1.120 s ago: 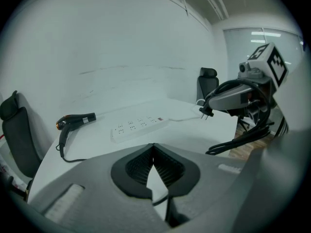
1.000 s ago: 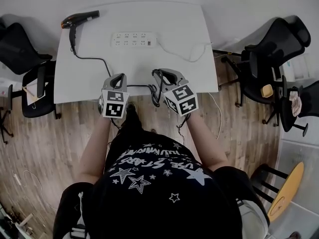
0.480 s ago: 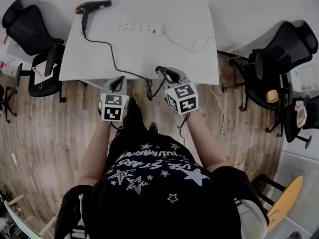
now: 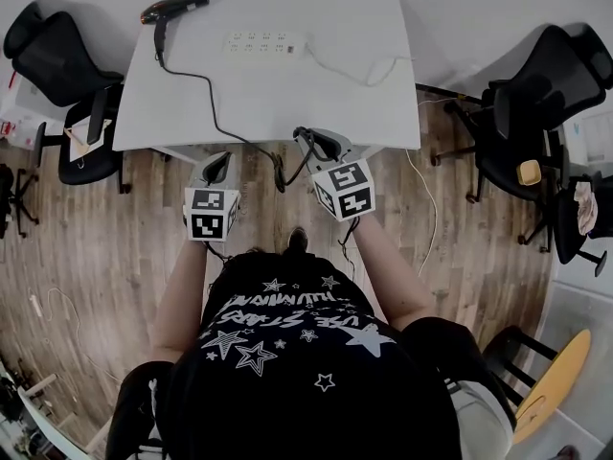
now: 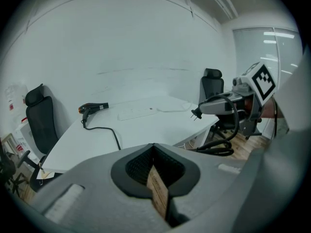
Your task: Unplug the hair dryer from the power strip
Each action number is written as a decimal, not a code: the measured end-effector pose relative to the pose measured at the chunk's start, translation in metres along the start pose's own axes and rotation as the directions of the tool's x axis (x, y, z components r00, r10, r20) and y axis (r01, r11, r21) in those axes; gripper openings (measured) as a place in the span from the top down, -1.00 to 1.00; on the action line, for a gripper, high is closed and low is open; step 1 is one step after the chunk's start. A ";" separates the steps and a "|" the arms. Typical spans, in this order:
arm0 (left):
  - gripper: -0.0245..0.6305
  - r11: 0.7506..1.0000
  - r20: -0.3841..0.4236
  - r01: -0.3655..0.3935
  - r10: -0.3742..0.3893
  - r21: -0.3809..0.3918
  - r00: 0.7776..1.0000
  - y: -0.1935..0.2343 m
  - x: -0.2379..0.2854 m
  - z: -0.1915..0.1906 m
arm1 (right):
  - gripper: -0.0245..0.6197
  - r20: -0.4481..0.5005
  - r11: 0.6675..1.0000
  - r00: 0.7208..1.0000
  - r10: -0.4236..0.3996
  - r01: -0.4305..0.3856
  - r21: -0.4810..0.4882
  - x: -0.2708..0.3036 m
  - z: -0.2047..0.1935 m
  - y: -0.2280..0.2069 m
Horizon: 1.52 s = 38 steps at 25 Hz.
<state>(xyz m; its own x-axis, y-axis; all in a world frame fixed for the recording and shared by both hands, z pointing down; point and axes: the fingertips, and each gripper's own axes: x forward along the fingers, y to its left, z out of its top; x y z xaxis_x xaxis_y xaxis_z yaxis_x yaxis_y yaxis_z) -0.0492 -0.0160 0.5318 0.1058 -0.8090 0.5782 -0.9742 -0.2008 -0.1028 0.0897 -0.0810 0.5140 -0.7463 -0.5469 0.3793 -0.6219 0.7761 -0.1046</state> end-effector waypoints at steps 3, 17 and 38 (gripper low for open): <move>0.90 1.000 0.005 0.023 -0.023 -0.008 1.000 -0.008 0.000 -0.002 | 0.74 -0.016 1.000 1.000 -0.002 0.002 -0.003 -0.003 -0.009 0.003; 0.90 0.991 0.095 0.086 -0.077 -0.103 0.993 0.004 -0.048 -0.031 | 0.74 -0.056 0.991 0.990 -0.131 0.129 -0.037 -0.025 -0.019 0.039; 0.90 0.980 0.227 0.155 -0.124 -0.124 0.966 0.024 -0.139 -0.048 | 0.73 -0.045 0.974 0.973 -0.225 0.223 -0.041 -0.061 -0.012 0.113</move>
<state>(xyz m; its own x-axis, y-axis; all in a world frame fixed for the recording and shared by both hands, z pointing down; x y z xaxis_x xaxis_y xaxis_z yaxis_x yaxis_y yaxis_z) -0.0964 0.1184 0.4874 0.2684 -0.8820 0.3874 -0.9631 -0.2537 0.0896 0.0674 0.0434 0.4899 -0.5756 -0.6928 0.4343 -0.7626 0.6465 0.0206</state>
